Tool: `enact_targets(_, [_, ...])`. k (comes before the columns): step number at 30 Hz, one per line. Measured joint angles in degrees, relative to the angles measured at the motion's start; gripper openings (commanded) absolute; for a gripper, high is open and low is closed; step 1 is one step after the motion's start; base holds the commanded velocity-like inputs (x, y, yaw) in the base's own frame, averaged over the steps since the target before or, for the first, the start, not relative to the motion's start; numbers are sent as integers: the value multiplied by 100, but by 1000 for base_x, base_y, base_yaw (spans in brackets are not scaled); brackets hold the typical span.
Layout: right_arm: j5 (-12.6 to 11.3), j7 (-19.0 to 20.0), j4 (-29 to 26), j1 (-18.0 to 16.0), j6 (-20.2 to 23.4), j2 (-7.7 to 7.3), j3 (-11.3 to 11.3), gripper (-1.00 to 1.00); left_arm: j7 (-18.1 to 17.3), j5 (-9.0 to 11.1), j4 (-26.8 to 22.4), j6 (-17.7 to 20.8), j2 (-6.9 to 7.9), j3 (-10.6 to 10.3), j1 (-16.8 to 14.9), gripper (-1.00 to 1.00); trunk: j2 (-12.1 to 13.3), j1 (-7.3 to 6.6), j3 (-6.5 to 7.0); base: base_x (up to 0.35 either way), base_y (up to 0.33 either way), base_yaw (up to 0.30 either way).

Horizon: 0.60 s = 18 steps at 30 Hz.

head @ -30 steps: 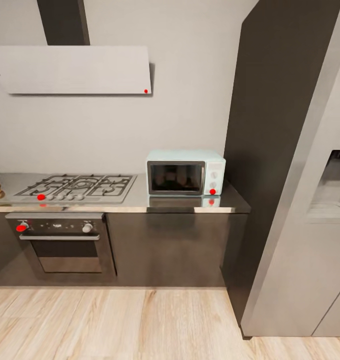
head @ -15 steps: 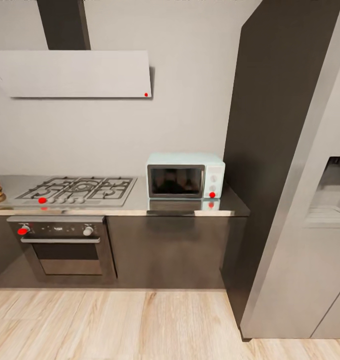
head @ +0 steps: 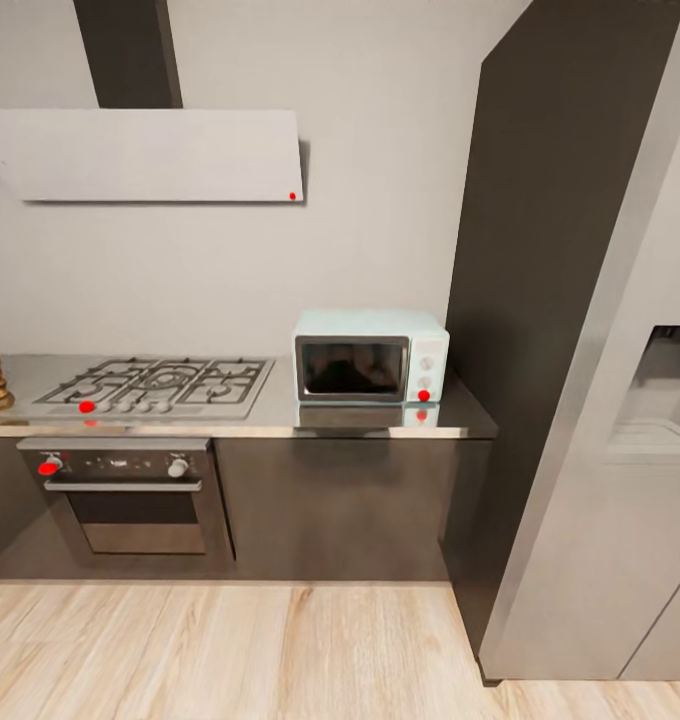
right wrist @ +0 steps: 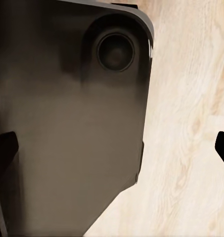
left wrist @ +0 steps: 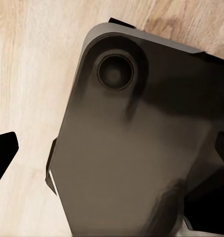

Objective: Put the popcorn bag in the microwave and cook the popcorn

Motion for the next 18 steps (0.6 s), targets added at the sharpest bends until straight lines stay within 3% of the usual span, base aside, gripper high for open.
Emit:
enact_targets(8, [-7,0,0,0,1,-4,1,100,7,7,-8,5,5,7,0,100,42,-23,19,1,0,0])
enact_targets(18, [-30,0,0,0,7,0,-8,100,-44,9,-9,10,19,1,0,100,41,-26,19,290,0,0])
